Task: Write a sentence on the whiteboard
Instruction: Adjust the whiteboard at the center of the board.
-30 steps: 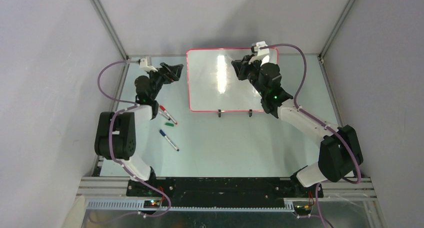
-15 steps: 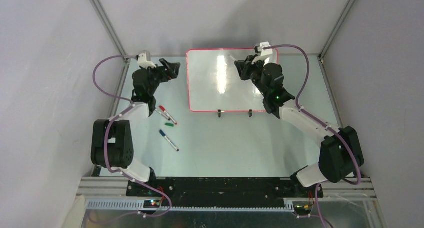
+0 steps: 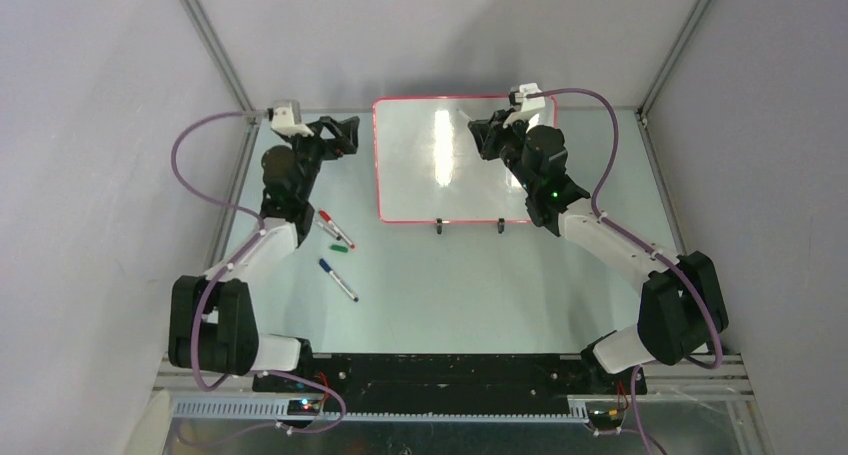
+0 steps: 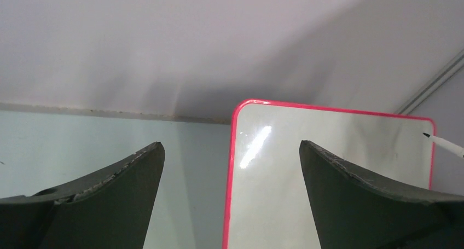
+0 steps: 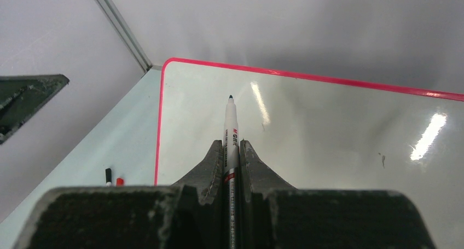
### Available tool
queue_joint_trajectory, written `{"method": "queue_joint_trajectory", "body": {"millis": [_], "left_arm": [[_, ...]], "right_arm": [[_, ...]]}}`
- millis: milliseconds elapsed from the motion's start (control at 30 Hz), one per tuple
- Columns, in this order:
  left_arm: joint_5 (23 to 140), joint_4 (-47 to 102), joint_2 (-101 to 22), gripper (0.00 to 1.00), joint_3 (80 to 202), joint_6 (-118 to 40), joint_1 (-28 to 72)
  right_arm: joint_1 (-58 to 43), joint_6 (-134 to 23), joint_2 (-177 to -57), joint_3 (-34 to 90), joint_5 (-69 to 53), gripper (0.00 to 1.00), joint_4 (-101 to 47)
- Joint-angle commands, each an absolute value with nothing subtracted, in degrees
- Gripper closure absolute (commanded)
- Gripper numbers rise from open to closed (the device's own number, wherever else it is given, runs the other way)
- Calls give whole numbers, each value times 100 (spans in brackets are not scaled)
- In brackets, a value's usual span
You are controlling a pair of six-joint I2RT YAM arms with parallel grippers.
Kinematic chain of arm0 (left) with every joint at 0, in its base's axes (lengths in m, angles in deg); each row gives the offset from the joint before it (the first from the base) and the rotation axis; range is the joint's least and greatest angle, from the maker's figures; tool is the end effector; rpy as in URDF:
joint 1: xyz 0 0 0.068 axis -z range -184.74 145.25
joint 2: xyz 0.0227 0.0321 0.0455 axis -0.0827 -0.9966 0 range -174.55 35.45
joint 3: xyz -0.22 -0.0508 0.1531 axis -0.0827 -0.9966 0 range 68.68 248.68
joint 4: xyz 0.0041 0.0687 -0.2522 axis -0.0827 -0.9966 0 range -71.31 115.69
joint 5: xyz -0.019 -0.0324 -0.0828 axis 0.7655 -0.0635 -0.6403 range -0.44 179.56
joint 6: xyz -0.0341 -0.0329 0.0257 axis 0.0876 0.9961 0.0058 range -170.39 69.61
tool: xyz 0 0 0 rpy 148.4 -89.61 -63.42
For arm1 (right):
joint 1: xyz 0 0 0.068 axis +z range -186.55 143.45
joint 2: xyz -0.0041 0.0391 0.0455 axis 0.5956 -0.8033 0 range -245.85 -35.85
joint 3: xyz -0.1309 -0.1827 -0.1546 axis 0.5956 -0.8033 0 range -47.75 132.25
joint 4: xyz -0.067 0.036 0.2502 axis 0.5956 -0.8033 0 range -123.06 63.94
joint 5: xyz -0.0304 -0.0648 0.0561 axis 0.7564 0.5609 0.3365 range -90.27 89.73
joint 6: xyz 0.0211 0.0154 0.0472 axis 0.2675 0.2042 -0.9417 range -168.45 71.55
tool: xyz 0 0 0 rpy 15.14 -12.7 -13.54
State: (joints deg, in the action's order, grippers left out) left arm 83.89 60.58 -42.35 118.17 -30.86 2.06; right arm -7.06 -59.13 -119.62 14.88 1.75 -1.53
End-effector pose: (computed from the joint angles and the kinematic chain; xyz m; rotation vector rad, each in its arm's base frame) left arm 0.3144 -0.0411 0.3208 -0.0816 1.4698 -0.4466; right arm 0.3062 0.1716 0.3500 -0.2225 1.5191 0.5340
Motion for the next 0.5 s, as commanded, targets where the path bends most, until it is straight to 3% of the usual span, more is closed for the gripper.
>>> {"method": "queue_joint_trajectory", "body": {"millis": [0, 133, 467], "left_arm": [[8055, 8561, -4628, 1, 10874, -2215, -27], [7217, 7946, -5202, 1, 11468, -1592, -417], [7986, 5729, -5473, 1, 12299, -2289, -155]], "right_arm": [[-723, -5947, -11746, 1481, 102, 100, 110], [-721, -5940, -11732, 1482, 119, 100, 78], [-724, -5963, -11752, 1483, 89, 100, 122]]}}
